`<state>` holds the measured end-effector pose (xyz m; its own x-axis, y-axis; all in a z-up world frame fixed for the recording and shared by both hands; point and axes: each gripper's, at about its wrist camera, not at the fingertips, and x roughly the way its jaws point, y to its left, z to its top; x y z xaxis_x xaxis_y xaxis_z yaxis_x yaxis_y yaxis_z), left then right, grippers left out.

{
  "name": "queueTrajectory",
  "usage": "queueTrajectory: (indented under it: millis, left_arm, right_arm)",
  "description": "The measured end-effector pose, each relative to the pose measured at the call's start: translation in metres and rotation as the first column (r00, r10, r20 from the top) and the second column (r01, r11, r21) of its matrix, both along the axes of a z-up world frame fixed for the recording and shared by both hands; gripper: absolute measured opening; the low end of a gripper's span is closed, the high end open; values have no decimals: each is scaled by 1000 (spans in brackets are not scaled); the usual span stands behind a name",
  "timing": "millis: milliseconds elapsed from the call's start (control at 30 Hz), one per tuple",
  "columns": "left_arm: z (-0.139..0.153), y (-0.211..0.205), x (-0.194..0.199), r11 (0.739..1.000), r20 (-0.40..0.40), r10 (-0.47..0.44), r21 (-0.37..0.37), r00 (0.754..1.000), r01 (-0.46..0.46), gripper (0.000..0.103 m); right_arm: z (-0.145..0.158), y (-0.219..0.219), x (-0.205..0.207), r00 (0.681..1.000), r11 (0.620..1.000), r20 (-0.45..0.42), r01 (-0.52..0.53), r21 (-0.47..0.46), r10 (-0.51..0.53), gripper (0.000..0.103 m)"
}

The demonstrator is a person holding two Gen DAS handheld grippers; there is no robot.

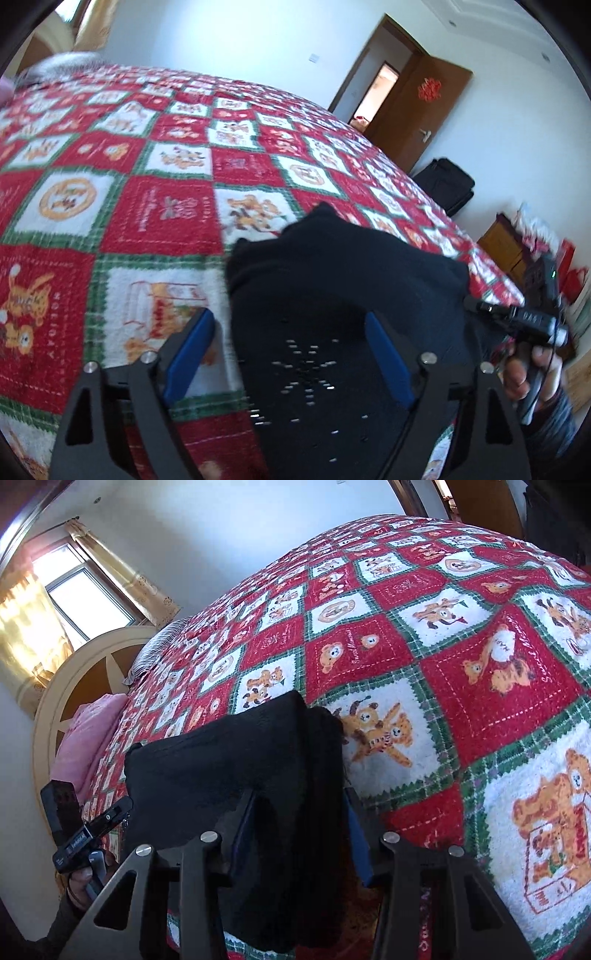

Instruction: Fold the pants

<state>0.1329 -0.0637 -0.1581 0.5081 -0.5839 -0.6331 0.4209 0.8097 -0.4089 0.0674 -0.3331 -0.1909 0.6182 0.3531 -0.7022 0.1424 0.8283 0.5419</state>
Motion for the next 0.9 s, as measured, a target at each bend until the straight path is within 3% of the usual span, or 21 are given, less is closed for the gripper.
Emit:
queueTrajectory:
  millis: [33,67,100,200,300,500,700,900]
  left_arm:
    - [1,-3,-1,1000,7,-7,6,1000,7,84]
    - [2,-4,-3,1000,13,-21,8,1000,21,75]
    - [3,-5,-4,999,17,-42,0,999,42,51]
    - [5,1,-3,999,17,-39,-9,999,39,19]
    - [6,14,0,998,7,-19,-67,1000,20,12]
    - [31,46,-4,979,42,8,-203,999,1,11]
    - [62,117,-5,973,114,128,-205,985,-103,11]
    - [65,210,-1,946,143,314,-125,939,-298,11]
  right_arm:
    - [1,0,0,1000,1000,2,-4,-3,4,45]
    - [2,2,-1,1000,1000,12,-13,1,13,42]
    - [4,1,-3,1000,1000,25,-19,17,18,35]
    - [11,4,-7,997,999,65,-37,18,35,25]
    - [27,13,-12,991,998,121,-56,-1,55,24]
    - [63,41,1,980,992,158,-118,-50,124,24]
    - [82,103,68,943,957,163,-285,-60,291,24]
    - [75,200,144,882,903,216,-429,-1,419,24]
